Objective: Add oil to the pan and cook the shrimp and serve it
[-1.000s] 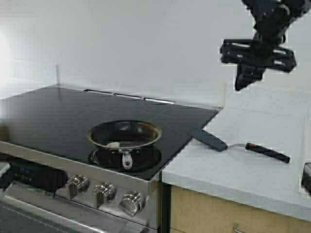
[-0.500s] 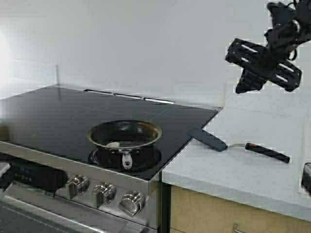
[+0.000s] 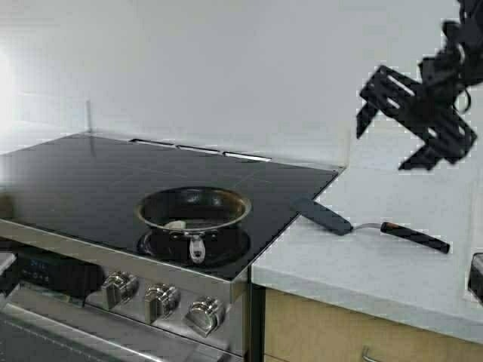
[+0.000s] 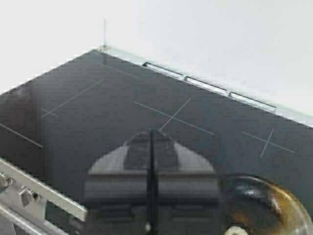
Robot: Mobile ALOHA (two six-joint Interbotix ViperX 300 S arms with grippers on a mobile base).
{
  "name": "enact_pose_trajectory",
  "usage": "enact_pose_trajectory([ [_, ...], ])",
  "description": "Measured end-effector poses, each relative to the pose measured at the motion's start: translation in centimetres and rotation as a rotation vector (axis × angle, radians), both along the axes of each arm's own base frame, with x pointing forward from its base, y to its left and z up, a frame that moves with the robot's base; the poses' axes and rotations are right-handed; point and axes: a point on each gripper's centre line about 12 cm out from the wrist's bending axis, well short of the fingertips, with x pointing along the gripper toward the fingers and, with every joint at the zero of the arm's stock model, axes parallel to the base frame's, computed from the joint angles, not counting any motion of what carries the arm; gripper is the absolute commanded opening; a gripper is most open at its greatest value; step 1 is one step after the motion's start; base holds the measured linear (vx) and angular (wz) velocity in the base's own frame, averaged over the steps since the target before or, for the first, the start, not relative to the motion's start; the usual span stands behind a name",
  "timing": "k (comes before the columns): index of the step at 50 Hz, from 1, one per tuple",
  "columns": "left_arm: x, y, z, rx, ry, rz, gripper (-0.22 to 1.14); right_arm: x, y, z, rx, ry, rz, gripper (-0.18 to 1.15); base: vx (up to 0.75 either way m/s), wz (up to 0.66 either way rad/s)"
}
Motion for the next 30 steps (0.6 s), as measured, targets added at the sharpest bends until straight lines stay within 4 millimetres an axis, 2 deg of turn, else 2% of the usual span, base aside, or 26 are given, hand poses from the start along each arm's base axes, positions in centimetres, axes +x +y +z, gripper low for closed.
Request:
enact_pose_trajectory([
  [6,0.0,0.0,0.0,0.0,0.0,0.0,0.03,-0.6,0.8,-1.8,0.082,0.002,-0.042,1.04,0.0,0.0],
  [17,0.0,0.0,0.0,-0.009,0.0,0.001,0.03,-0.6,1.1,-7.0,0.245,0.028,-0.168,1.04,0.0,0.0],
  [21,0.0,0.0,0.0,-0.009,0.0,-0.001,0.03,-0.1,1.2,-8.9,0.318,0.023,-0.217,1.04,0.0,0.0],
  [30,0.0,0.0,0.0,-0.008,0.0,0.0,0.03,1.5,1.7,-11.8,0.416,0.002,-0.276,1.04,0.0,0.0],
])
